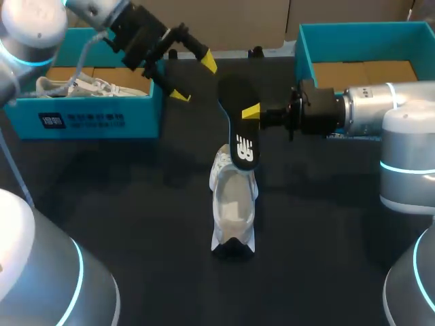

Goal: Take the shoe out of the shoebox, open the shoe tongue, remove and reinsert the insole, then place the shoe into the shoebox

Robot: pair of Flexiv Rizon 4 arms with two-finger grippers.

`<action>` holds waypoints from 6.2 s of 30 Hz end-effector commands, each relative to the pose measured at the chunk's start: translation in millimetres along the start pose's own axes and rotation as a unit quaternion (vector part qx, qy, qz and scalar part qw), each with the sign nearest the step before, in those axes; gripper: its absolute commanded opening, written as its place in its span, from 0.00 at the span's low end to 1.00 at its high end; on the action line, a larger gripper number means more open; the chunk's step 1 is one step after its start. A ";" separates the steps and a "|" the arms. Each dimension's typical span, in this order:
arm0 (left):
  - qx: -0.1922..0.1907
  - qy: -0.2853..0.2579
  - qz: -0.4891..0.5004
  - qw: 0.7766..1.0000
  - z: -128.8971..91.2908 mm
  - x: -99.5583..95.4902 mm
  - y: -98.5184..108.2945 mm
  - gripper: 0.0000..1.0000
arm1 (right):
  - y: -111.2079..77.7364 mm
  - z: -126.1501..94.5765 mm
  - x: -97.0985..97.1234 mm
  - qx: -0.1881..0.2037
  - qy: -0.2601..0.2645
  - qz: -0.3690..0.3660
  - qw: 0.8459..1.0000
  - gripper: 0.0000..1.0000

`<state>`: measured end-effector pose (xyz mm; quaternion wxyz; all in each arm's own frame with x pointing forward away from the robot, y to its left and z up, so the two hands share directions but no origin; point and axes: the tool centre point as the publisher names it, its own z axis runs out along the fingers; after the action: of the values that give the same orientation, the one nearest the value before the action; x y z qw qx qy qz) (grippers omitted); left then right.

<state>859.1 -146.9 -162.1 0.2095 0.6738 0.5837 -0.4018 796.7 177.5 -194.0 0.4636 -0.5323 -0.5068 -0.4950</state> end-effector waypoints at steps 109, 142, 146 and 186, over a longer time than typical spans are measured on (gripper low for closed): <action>-0.170 -0.254 -0.070 0.950 68.6 -9.9 -3.2 0.00 | -11.7 -39.3 9.7 0.023 -0.025 -0.084 0.996 1.00; 0.104 -0.205 -0.176 0.957 66.1 6.1 -39.3 0.00 | -48.8 -87.8 -9.9 0.167 -0.165 -0.427 0.873 1.00; 0.104 -0.205 -0.176 0.957 66.1 6.1 -39.3 0.00 | -48.8 -87.8 -9.9 0.167 -0.165 -0.427 0.873 1.00; 0.117 -0.246 -0.381 0.884 85.6 -6.1 -151.6 0.00 | -80.7 -83.6 -74.7 0.294 -0.236 -0.500 0.779 1.00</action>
<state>699.2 -183.5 -175.5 0.0954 0.3079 0.6720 -0.6667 716.2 86.9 -250.0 0.1525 -0.1426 -0.9196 -0.3329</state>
